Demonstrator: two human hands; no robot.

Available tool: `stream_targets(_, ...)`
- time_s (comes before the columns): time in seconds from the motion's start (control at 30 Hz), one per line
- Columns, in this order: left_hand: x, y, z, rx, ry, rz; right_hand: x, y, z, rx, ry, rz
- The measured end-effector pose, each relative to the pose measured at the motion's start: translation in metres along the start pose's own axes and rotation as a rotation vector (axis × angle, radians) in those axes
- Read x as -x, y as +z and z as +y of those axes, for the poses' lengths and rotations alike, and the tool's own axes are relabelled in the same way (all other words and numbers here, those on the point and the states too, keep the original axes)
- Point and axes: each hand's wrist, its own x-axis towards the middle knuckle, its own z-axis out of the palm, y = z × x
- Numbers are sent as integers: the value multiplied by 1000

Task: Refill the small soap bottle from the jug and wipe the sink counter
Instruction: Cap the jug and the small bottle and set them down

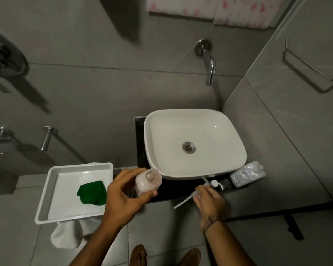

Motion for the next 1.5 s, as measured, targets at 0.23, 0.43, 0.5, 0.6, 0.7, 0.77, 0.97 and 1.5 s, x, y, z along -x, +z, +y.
stream_targets(0.23, -8, -4, 24, 23, -74, 22, 135, 37, -129, -111, -640, -589)
stream_targets(0.43, -8, -12, 45, 13, -94, 59, 181, 65, -148, 161, -957, -660)
stream_targets(0.5, -6, -15, 51, 13, -96, 63, 183, 68, -144, 205, -1001, -668)
stream_targets(0.6, -3, -19, 60, 5, -97, 66, 185, 73, -134, 277, -1027, -686)
stream_targets(0.7, -1, -24, 65, -3, -100, 79, 186, 78, -120, 339, -1009, -739)
stream_targets(0.77, 0, -27, 66, -7, -104, 81, 184, 81, -110, 362, -957, -803)
stream_targets(0.97, -3, -38, 74, -39, -74, 115, 174, 80, -85, 522, -984, -876)
stream_targets(1.5, -14, -48, 81, -27, -75, 101, 167, 98, -101, 665, -1038, -864)
